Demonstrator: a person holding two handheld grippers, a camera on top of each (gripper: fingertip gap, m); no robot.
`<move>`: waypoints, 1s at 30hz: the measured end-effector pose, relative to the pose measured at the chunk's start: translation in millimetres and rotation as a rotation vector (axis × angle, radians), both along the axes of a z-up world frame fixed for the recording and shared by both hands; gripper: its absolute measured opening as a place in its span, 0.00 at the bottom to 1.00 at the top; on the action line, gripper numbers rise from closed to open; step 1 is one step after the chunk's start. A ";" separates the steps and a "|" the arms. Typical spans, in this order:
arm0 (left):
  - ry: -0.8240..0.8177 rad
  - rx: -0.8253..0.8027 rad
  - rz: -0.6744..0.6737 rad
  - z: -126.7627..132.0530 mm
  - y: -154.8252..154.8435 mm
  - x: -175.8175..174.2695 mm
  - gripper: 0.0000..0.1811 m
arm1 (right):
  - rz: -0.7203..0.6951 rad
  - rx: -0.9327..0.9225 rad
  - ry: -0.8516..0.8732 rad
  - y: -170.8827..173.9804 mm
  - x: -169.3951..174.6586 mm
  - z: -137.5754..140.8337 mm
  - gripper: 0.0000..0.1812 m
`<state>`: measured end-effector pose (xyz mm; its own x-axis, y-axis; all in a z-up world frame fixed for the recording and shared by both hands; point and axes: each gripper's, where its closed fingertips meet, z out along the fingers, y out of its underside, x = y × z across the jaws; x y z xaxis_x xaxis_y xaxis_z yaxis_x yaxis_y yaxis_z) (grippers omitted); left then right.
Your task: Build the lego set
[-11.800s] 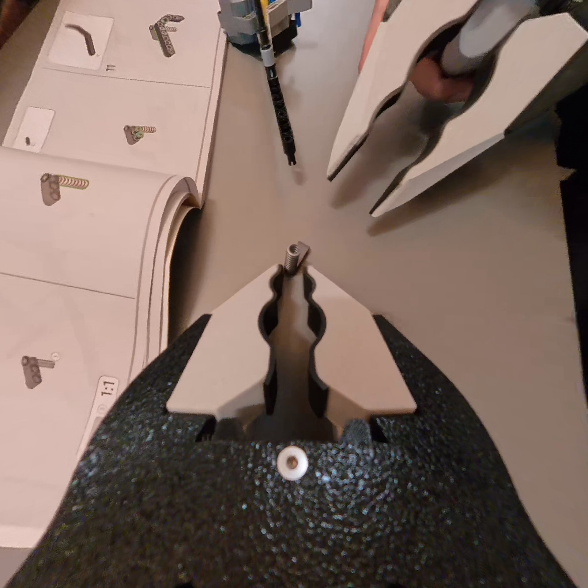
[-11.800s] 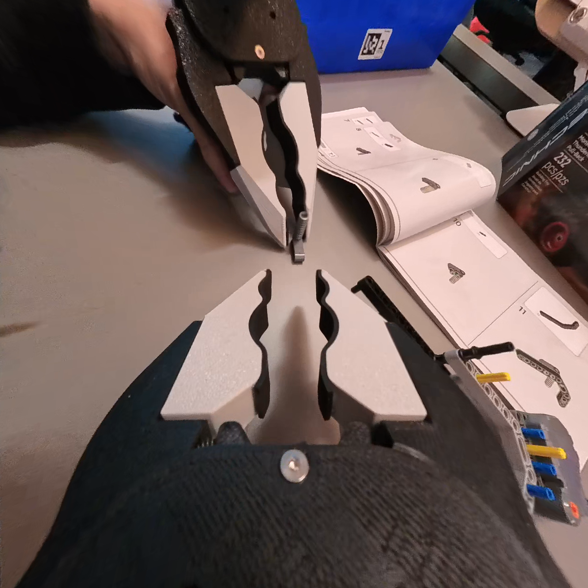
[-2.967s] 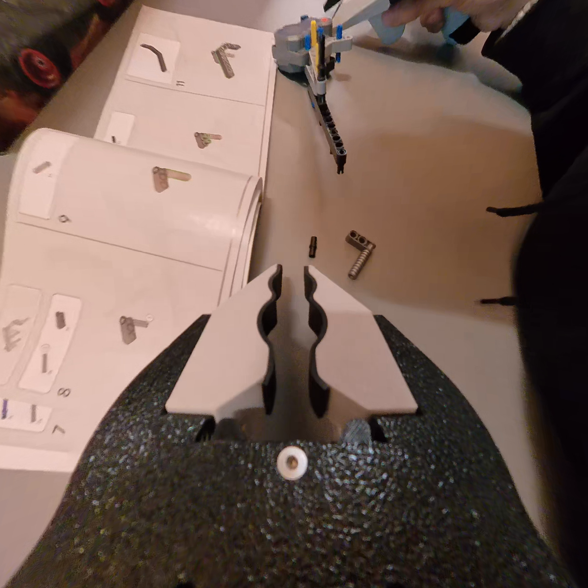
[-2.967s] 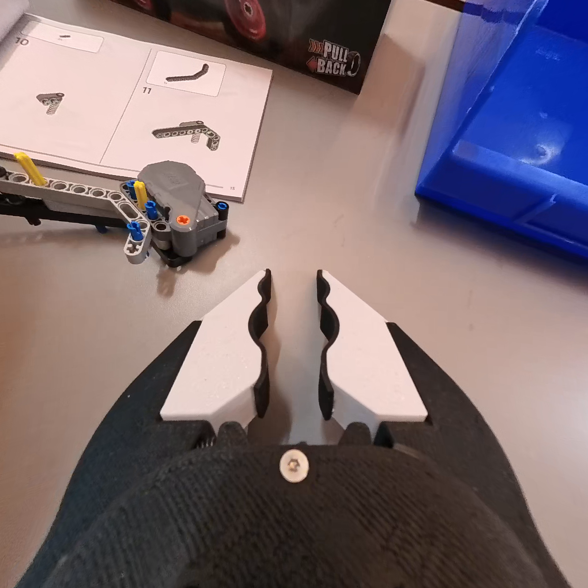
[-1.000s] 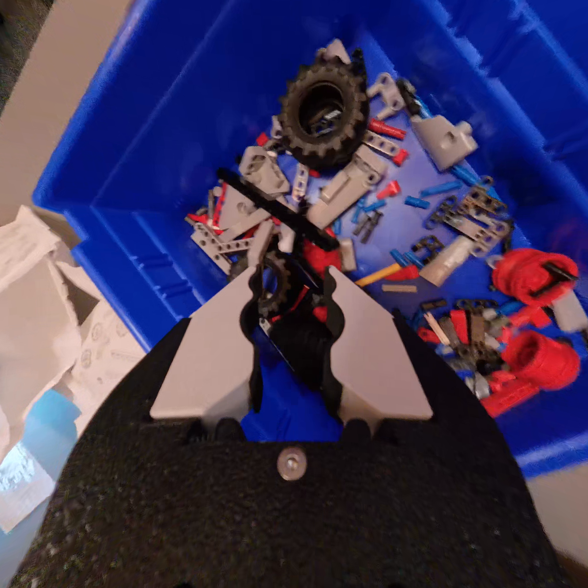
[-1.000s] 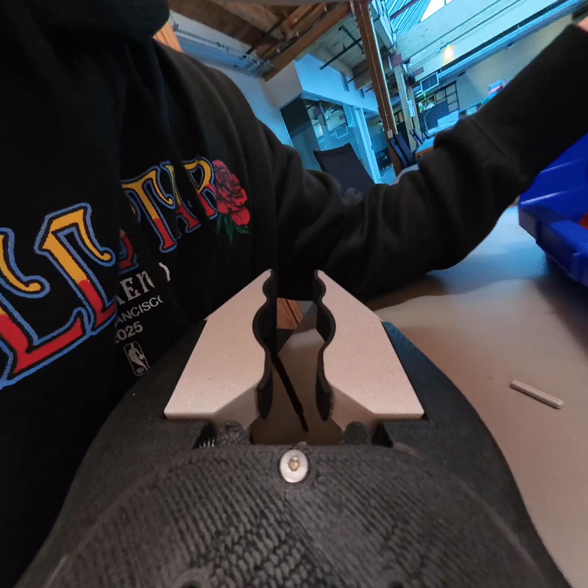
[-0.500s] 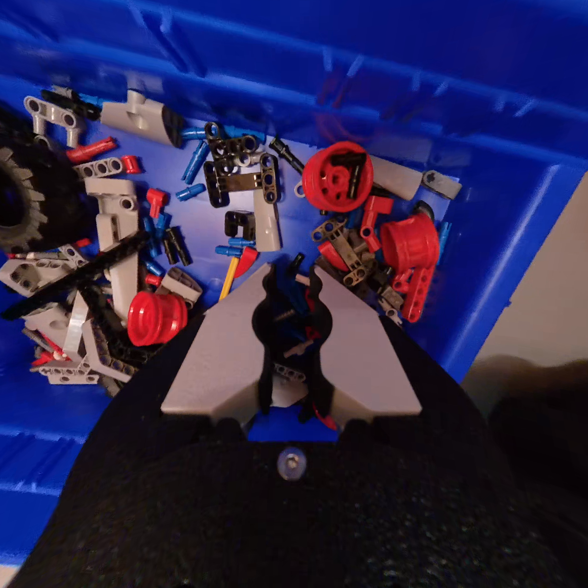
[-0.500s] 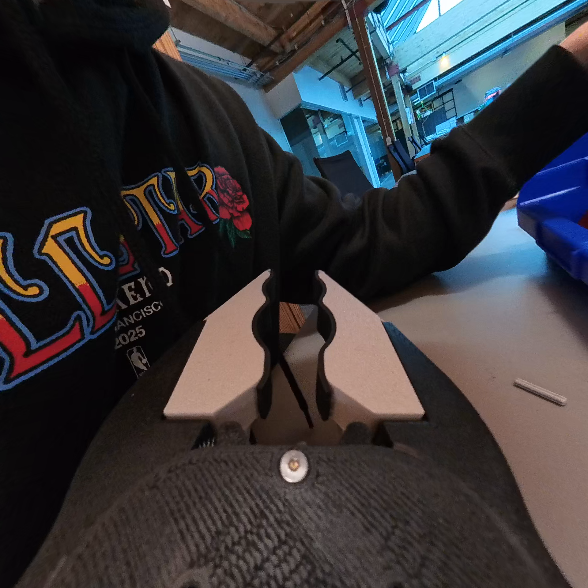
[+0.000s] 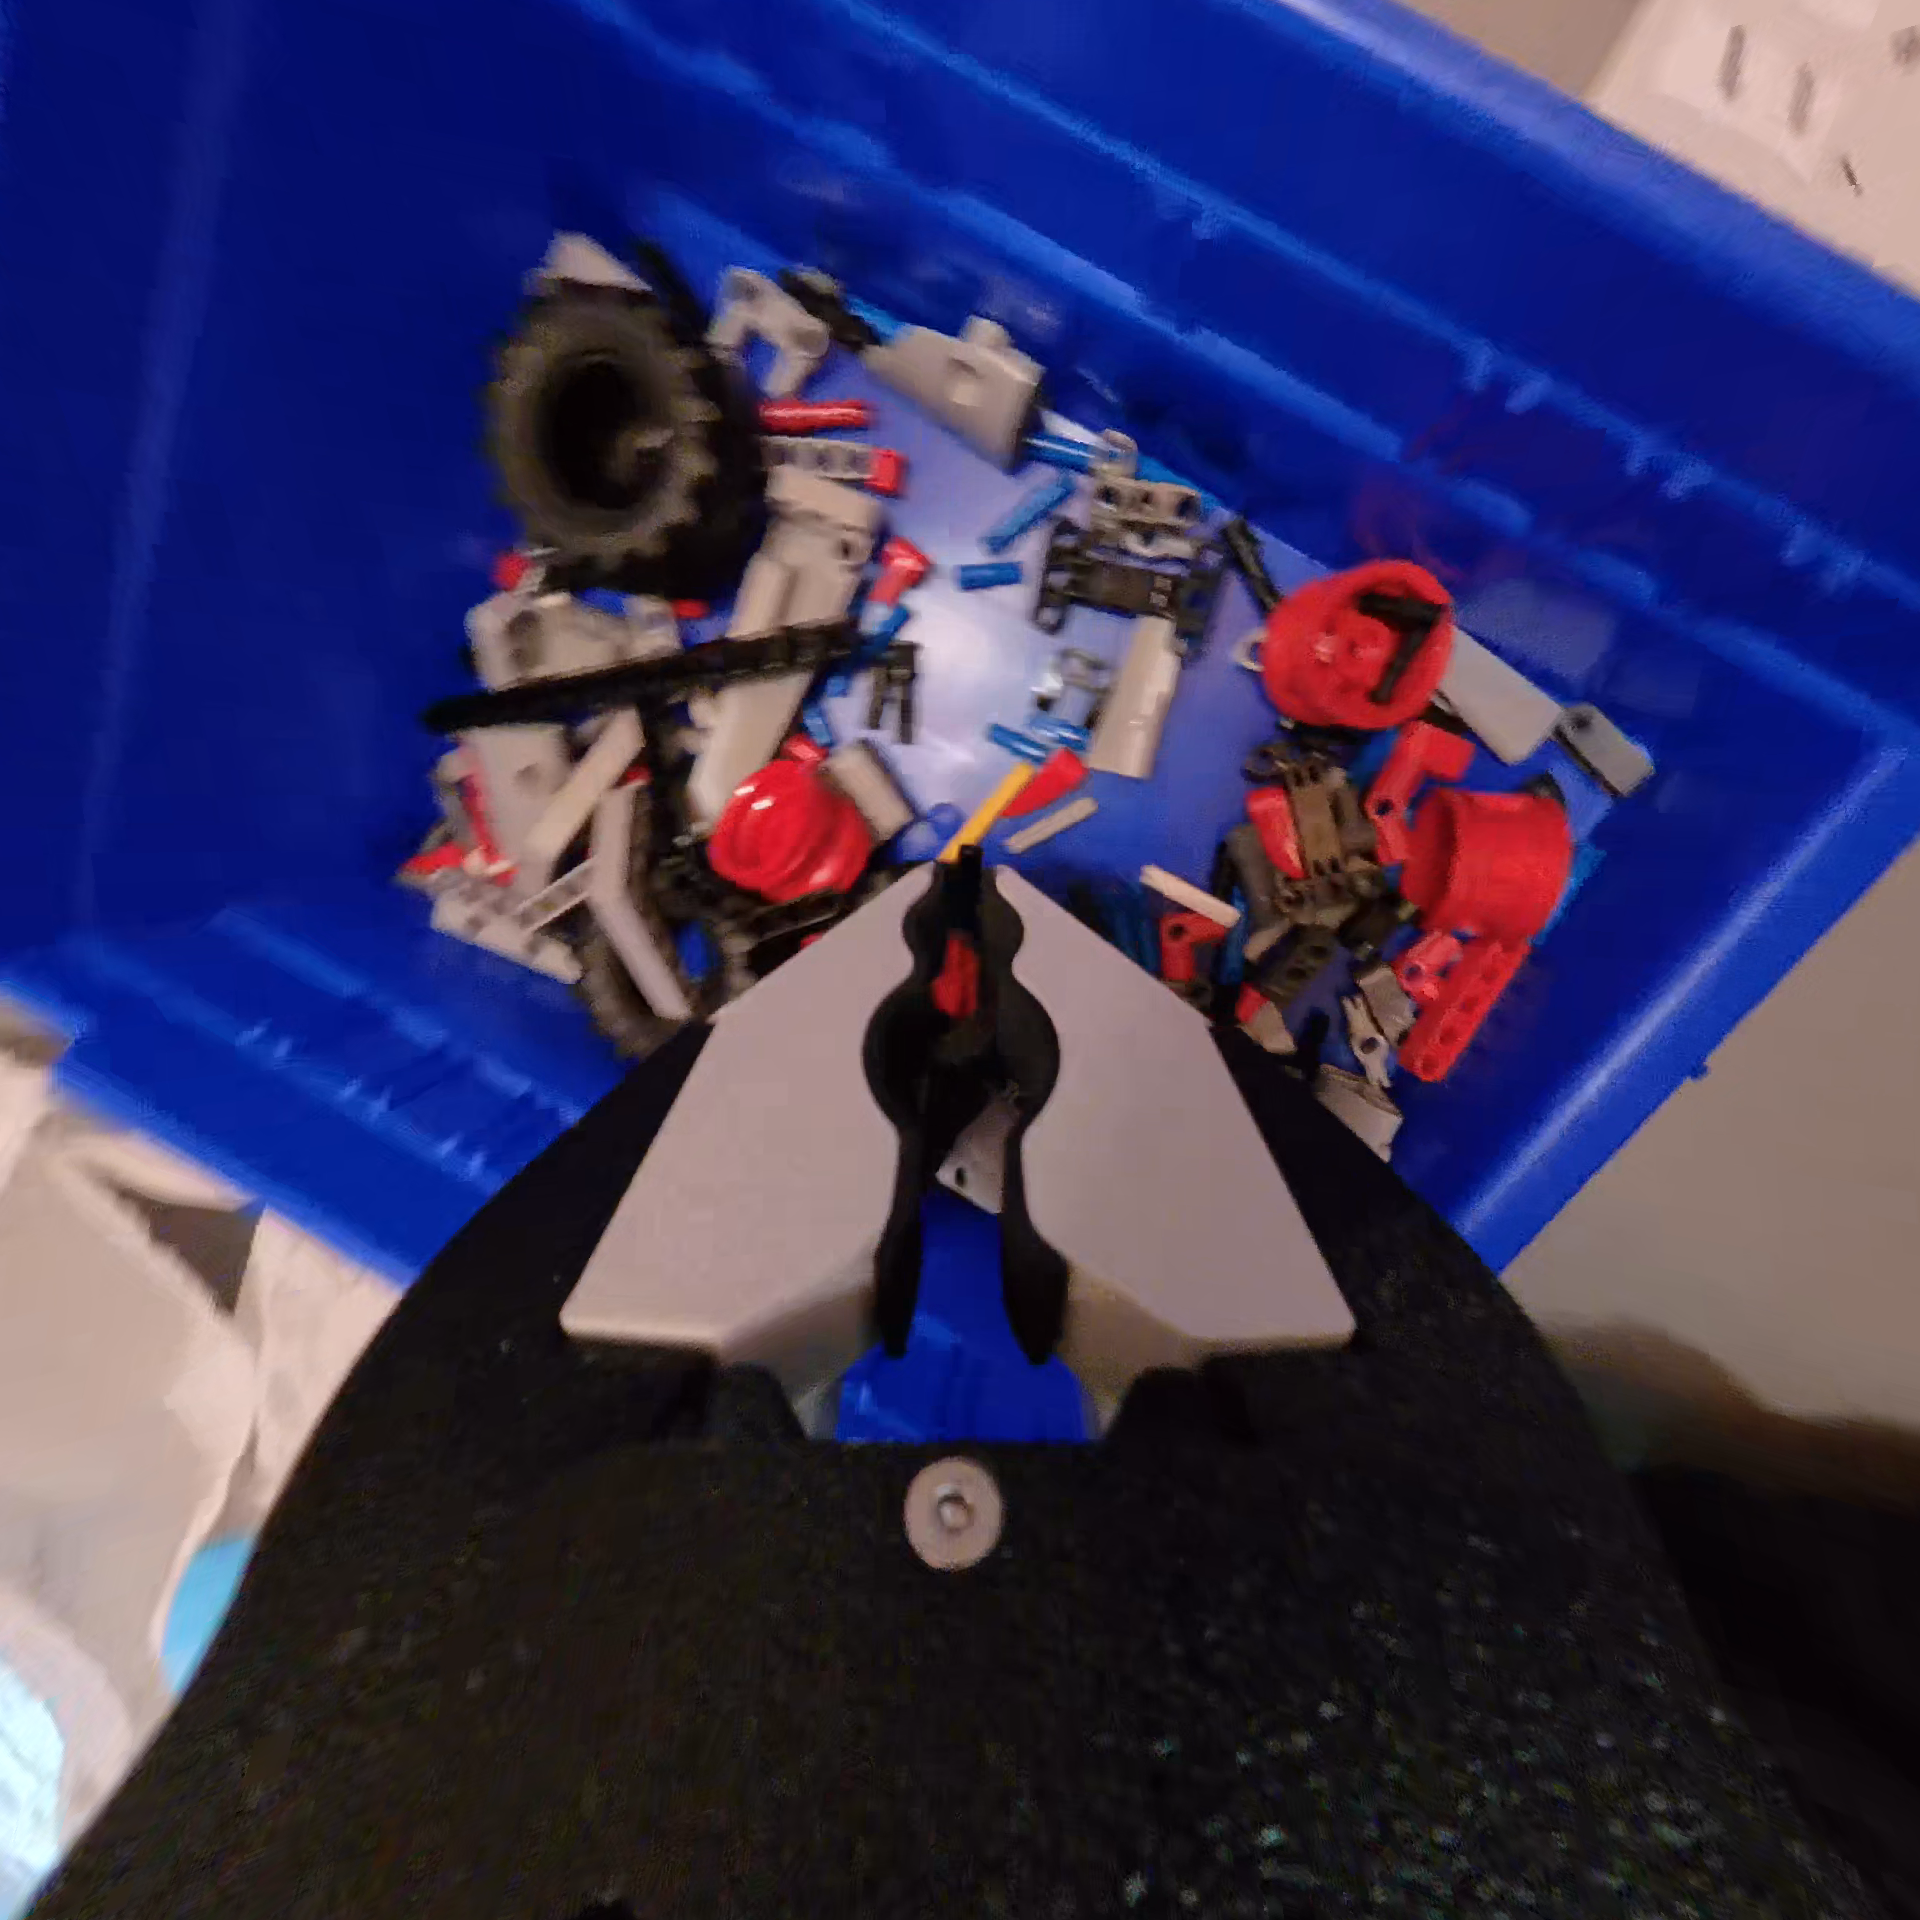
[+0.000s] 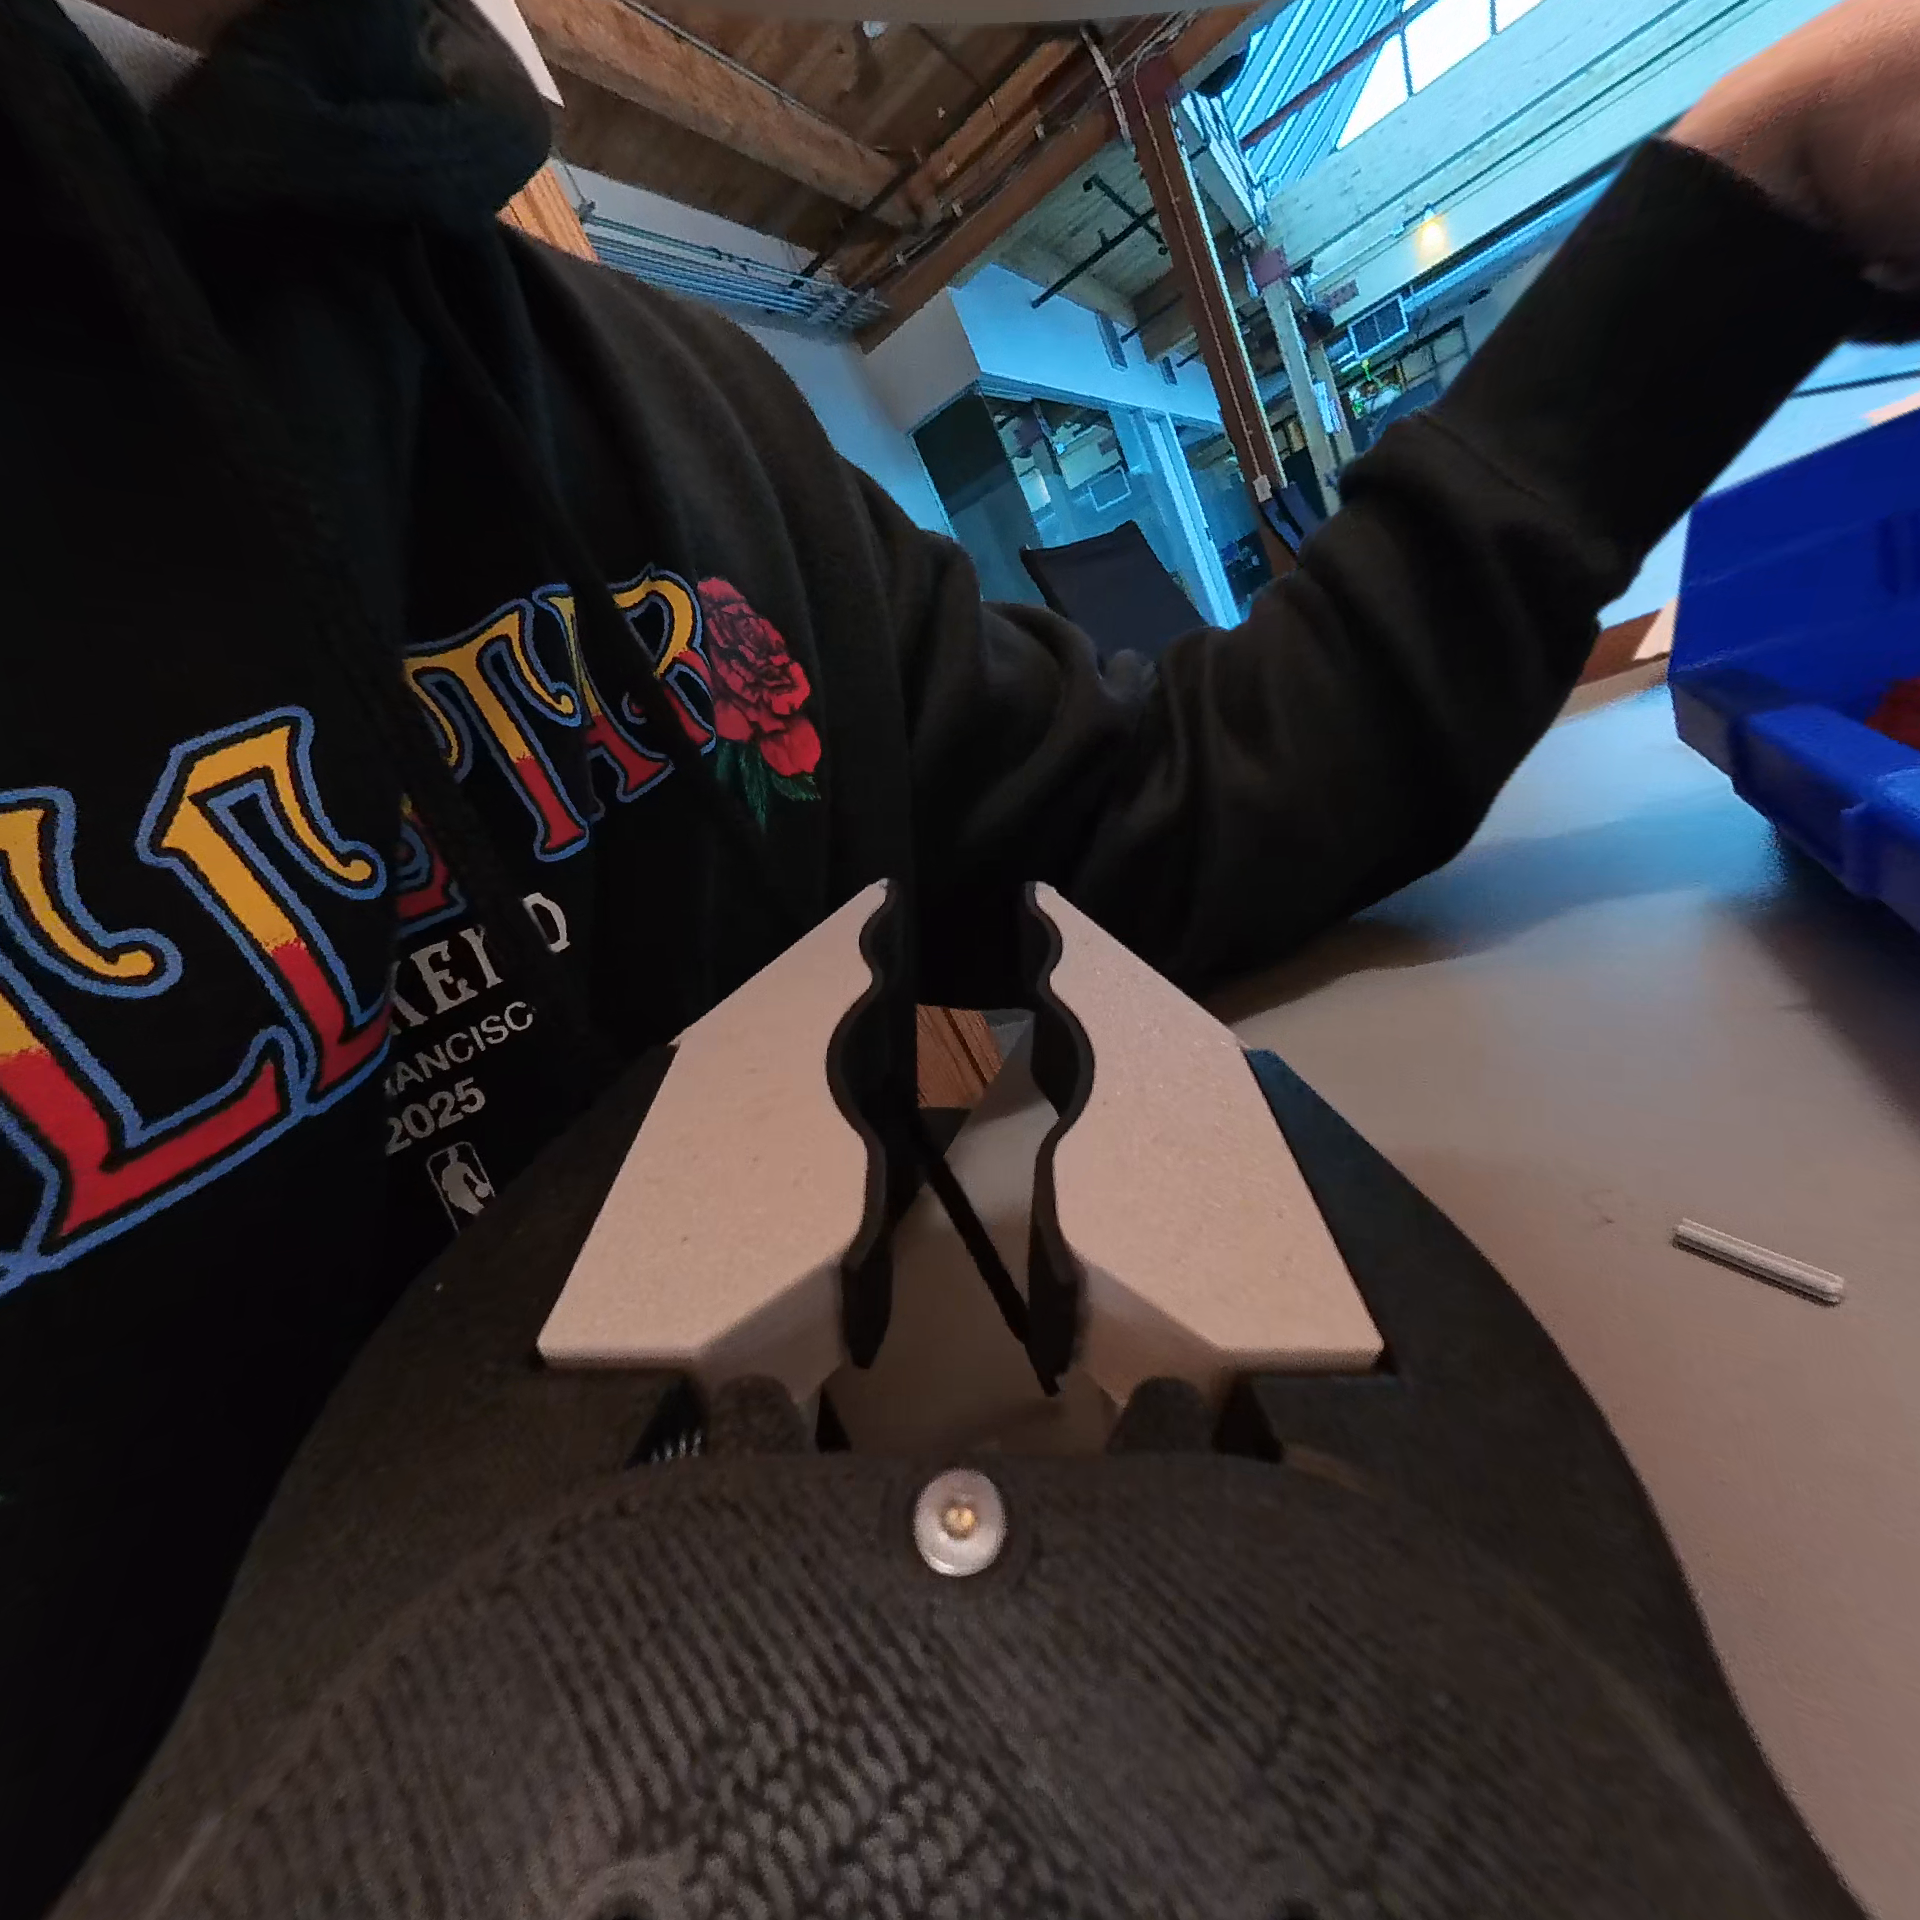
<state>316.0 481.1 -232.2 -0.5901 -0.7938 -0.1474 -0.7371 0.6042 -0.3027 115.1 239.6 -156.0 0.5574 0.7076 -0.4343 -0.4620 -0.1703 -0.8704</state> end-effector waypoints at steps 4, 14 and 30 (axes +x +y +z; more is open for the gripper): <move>-0.121 -0.045 0.164 26.2 17.4 9.9 0.02 | -0.005 -0.001 0.007 0.4 1.4 0.2 0.10; -0.201 -0.129 0.158 45.1 9.4 13.6 0.02 | -0.005 -0.006 0.005 0.8 1.3 -0.4 0.10; -0.332 -0.360 -0.082 89.5 -82.9 13.3 0.01 | 0.034 0.072 -0.140 -22.1 -18.3 10.7 0.09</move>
